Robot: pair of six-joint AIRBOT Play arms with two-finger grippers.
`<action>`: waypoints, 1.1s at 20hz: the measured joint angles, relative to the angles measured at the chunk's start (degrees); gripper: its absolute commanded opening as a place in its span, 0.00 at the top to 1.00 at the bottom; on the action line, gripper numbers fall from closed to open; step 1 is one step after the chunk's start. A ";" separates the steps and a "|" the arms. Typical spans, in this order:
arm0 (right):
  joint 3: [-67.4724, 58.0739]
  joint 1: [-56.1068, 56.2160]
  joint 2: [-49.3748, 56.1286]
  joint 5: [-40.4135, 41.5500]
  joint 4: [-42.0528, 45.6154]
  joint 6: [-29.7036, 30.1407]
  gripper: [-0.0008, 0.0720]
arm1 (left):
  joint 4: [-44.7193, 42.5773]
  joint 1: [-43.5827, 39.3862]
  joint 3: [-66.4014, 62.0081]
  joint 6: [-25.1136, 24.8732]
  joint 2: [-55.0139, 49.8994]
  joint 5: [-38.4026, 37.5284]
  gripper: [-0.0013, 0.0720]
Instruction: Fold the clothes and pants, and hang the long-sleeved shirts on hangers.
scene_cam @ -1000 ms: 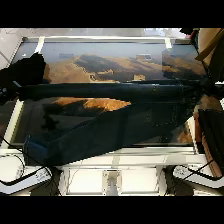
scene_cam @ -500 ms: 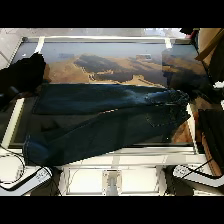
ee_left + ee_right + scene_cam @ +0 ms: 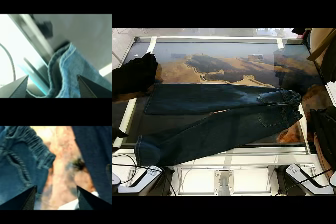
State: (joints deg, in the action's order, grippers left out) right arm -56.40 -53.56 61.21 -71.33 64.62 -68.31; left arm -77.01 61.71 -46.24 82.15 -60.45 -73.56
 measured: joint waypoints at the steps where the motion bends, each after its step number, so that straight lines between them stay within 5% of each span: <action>1: 0.24 -0.31 -0.17 -0.39 -1.68 0.15 0.24 | 0.87 0.66 0.72 -1.07 -1.07 0.15 0.03; 12: 0.76 -1.03 -2.36 -7.74 -11.72 0.50 0.24 | 11.32 2.25 2.64 -18.12 -14.29 3.23 0.04; 16: 0.76 -1.03 -4.83 -8.44 -12.15 0.52 0.24 | 16.17 2.25 2.71 -23.93 -16.68 3.65 0.47; 18: 0.76 -1.03 -5.60 -8.50 -12.15 0.52 0.24 | 19.76 2.23 2.71 -25.90 -17.46 3.54 0.95; 22: 0.76 -1.03 -6.34 -8.70 -12.26 0.37 0.24 | 22.97 2.21 1.81 -28.02 -18.21 3.48 0.95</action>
State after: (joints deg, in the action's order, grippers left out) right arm -55.64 -54.59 54.87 -80.03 52.36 -67.94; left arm -54.04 63.92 -44.42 54.13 -78.65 -70.08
